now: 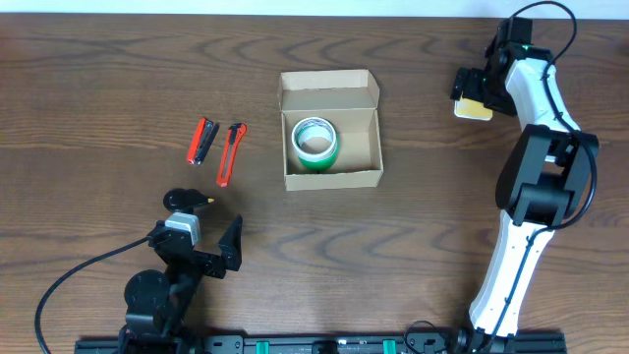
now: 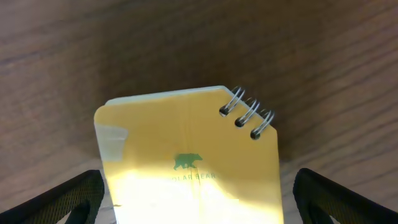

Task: Pack container
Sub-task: 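Move the right gripper to the yellow notepad and grasp it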

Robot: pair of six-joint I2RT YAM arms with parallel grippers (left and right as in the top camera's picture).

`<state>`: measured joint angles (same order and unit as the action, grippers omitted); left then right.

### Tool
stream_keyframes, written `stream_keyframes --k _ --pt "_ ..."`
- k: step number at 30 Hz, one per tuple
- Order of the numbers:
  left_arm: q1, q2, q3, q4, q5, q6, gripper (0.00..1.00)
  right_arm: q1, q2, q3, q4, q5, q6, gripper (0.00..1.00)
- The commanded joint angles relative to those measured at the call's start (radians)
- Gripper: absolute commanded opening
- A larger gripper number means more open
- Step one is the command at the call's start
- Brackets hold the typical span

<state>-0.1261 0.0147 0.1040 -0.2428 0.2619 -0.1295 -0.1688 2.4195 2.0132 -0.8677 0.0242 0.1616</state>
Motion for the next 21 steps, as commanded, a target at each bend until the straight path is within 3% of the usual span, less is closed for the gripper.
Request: stream_keyframes --k 1,13,21 --pt "0.004 -0.008 -0.025 -0.007 -0.008 0.014 0.95 0.002 0.031 0.019 0.005 -0.006 -0.021 0.99" --pt "0.004 -0.008 -0.025 -0.007 -0.008 0.014 0.96 0.003 0.068 0.019 -0.009 -0.006 -0.028 0.97" --pt "0.004 -0.008 -0.025 -0.007 -0.007 0.014 0.95 0.007 0.066 0.019 -0.014 -0.008 -0.028 0.66"
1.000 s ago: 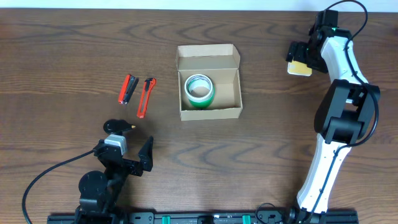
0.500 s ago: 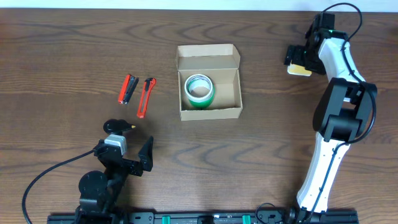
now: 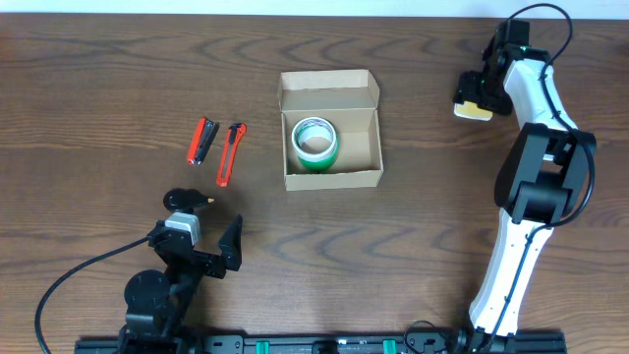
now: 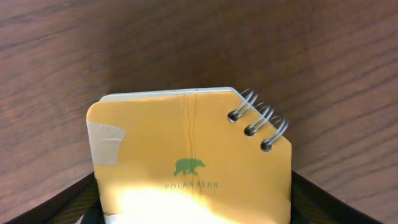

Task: Pack container
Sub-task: 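Move the right gripper to the yellow notepad and grasp it, then carry the yellow notepad into the box and release it on the tapes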

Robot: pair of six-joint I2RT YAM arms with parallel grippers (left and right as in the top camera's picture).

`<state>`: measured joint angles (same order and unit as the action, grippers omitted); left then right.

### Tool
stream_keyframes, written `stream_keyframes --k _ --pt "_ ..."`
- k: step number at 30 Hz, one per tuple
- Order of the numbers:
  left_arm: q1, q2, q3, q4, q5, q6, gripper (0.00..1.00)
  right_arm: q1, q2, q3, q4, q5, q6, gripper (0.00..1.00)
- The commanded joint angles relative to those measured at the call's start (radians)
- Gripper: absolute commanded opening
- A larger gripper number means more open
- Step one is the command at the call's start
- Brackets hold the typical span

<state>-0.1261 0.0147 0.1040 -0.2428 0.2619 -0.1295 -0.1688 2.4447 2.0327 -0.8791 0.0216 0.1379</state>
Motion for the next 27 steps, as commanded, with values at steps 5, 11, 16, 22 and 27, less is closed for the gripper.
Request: stream_keyframes --k 5,11,16,22,27 --pt "0.004 -0.008 -0.025 -0.007 -0.007 0.014 0.95 0.006 0.036 0.008 -0.01 -0.053 -0.004 0.65" --pt "0.004 -0.008 -0.025 -0.007 -0.007 0.014 0.95 0.007 0.001 0.07 -0.064 -0.122 -0.005 0.64" --pt "0.004 -0.008 -0.025 -0.007 -0.008 0.014 0.95 0.021 -0.044 0.171 -0.16 -0.224 -0.006 0.63" --pt "0.004 -0.008 -0.025 -0.007 -0.008 0.014 0.95 0.085 -0.138 0.252 -0.243 -0.303 -0.059 0.63" --pt "0.004 -0.008 -0.025 -0.006 -0.008 0.014 0.95 0.19 -0.25 0.261 -0.305 -0.311 -0.087 0.62"
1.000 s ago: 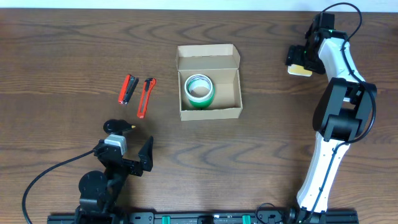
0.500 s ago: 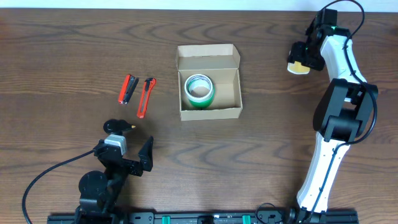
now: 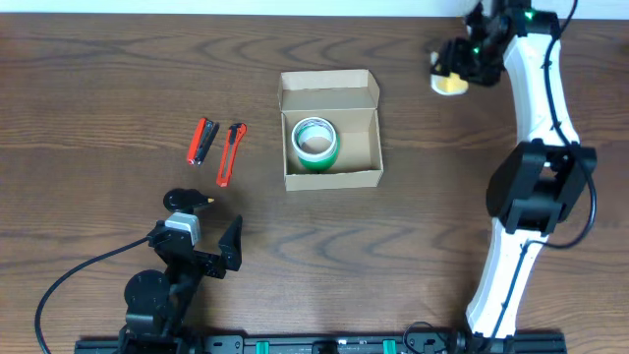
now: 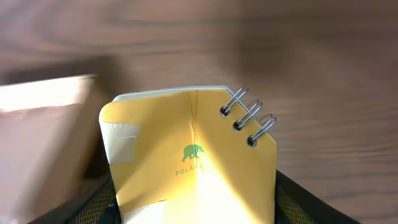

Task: Pack container
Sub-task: 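Carry the yellow notepad into the box and release it on the tapes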

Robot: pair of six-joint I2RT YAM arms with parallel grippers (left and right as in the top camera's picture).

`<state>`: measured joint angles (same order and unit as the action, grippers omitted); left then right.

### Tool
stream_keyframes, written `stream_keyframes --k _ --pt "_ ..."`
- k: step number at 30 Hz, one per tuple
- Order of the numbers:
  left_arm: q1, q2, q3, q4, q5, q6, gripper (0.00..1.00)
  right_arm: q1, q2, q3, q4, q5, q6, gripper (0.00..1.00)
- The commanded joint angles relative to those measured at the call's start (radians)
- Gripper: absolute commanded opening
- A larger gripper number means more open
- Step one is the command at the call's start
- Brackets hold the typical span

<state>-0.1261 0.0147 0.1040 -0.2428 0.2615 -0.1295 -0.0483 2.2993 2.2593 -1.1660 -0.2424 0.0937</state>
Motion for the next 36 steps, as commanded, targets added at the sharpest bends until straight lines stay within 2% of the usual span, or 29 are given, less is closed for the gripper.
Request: stream_keyframes --k 1,5,11,16,20,29,36 --pt "0.004 -0.008 -0.025 -0.007 -0.007 0.014 0.95 0.097 -0.126 0.034 -0.029 -0.046 -0.051 0.63" --pt "0.004 -0.008 -0.025 -0.006 -0.007 0.014 0.95 0.214 -0.182 0.034 -0.073 -0.038 -0.049 0.62" --pt "0.004 -0.008 -0.025 -0.007 -0.007 0.014 0.95 0.385 -0.179 0.028 -0.155 0.039 0.035 0.6" --pt "0.004 -0.008 -0.025 -0.007 -0.007 0.014 0.95 0.53 -0.152 0.014 -0.155 0.222 0.179 0.61" --pt "0.004 -0.008 -0.025 -0.006 -0.007 0.014 0.95 0.616 -0.1 0.014 -0.15 0.314 0.307 0.58" --pt "0.004 -0.008 -0.025 -0.007 -0.007 0.014 0.95 0.664 0.025 0.014 -0.121 0.397 0.412 0.57" --pt "0.004 -0.008 -0.025 -0.007 -0.007 0.014 0.95 0.663 0.031 0.014 -0.092 0.422 0.446 0.58"
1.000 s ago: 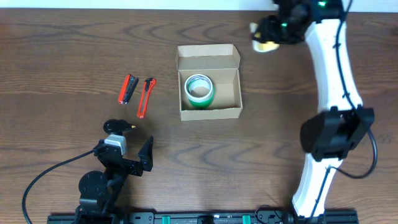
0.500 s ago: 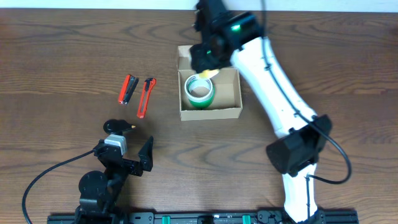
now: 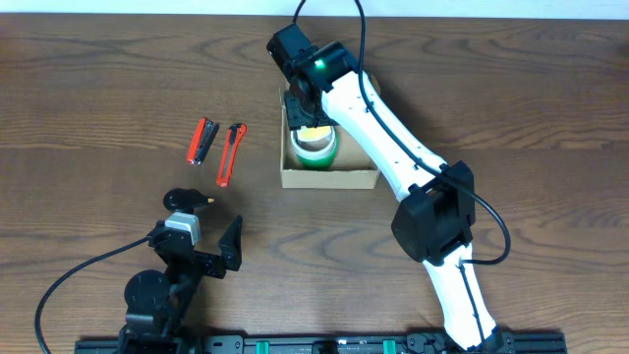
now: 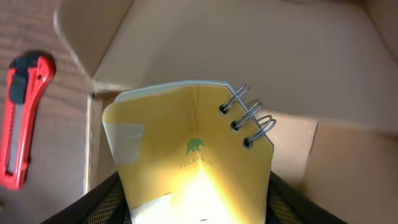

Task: Pack container
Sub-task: 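Carry the yellow notepad into the box and release it on the tapes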

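Note:
My right gripper (image 3: 307,116) (image 4: 194,208) is shut on a yellow spiral notepad (image 3: 313,131) (image 4: 189,155) with a green bear logo. It holds the pad over the left part of the open cardboard box (image 3: 329,180) (image 4: 249,56). A green tape roll (image 3: 316,152) lies inside the box, partly hidden under the pad. In the right wrist view the pad hides the roll. My left gripper (image 3: 206,224) rests open near the front left edge of the table, far from the box.
Two red box cutters (image 3: 229,153) (image 3: 201,141) lie left of the box; one of these cutters (image 4: 22,118) shows in the right wrist view. The right arm (image 3: 393,118) stretches across the box's back flap.
My right gripper, holding the notepad, was over the table right of the box and is now over the box's left part above the tape roll. The left arm stayed still.
My right gripper stood open around the notepad lying at the far right of the table. Then its fingers closed against the pad's sides. Later the pad was held off the table nearer the box, and now it is over the box.

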Robot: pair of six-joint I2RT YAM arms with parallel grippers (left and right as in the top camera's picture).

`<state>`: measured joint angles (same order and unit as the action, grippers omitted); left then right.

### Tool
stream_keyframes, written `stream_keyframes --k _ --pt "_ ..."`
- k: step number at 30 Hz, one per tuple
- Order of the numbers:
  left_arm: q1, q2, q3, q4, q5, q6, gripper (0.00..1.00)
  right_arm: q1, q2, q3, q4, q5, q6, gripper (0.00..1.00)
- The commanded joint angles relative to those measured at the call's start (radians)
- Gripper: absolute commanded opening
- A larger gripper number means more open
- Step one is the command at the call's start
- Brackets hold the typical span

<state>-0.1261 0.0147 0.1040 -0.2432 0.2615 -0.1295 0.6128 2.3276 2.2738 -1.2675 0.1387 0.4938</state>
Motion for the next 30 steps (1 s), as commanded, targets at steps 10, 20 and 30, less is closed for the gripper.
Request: stream_keyframes --k 10,20,30 --pt "0.004 -0.008 -0.025 -0.006 -0.007 0.014 0.95 0.02 0.003 0.0 -0.032 -0.03 0.061 0.58" --pt "0.004 -0.008 -0.025 -0.006 -0.007 0.014 0.96 0.036 0.003 -0.003 -0.061 -0.023 0.21 0.57" --pt "0.004 -0.008 -0.025 -0.006 -0.007 0.014 0.95 0.042 0.003 -0.004 -0.041 0.0 0.28 0.58"
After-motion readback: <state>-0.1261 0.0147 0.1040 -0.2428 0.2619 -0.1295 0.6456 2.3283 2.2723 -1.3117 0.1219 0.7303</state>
